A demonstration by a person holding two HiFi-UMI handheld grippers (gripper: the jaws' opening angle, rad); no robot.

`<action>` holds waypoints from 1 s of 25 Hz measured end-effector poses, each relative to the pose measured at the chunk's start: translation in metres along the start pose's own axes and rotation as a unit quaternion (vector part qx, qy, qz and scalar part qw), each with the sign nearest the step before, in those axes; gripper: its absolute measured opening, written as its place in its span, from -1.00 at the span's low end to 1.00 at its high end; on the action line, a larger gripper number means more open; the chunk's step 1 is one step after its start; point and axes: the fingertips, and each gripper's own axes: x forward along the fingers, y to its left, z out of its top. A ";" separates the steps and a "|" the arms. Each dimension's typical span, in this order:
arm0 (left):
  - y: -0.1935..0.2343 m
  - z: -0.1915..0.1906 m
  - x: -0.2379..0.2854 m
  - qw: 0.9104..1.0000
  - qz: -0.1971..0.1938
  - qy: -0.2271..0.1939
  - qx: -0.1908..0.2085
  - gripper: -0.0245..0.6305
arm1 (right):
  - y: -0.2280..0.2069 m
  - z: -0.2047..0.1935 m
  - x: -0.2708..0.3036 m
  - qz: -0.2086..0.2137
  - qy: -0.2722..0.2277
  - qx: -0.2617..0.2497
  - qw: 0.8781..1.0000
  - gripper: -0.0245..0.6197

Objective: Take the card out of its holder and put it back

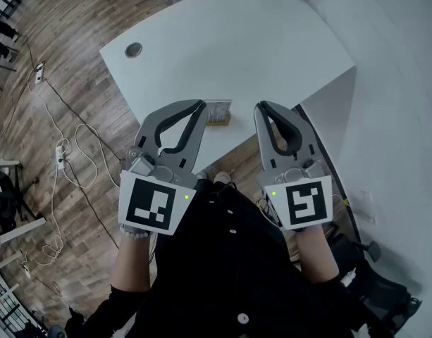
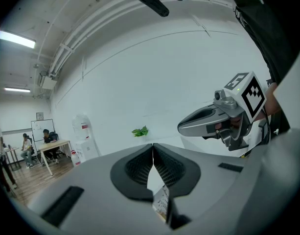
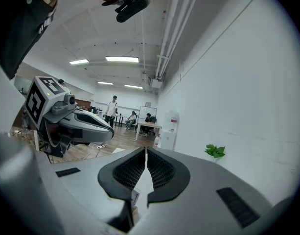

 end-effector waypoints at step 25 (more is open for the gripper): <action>0.001 -0.003 0.004 1.000 0.004 0.002 -0.006 -0.87 | 0.000 -0.006 0.002 0.005 0.010 -0.005 1.000 -0.78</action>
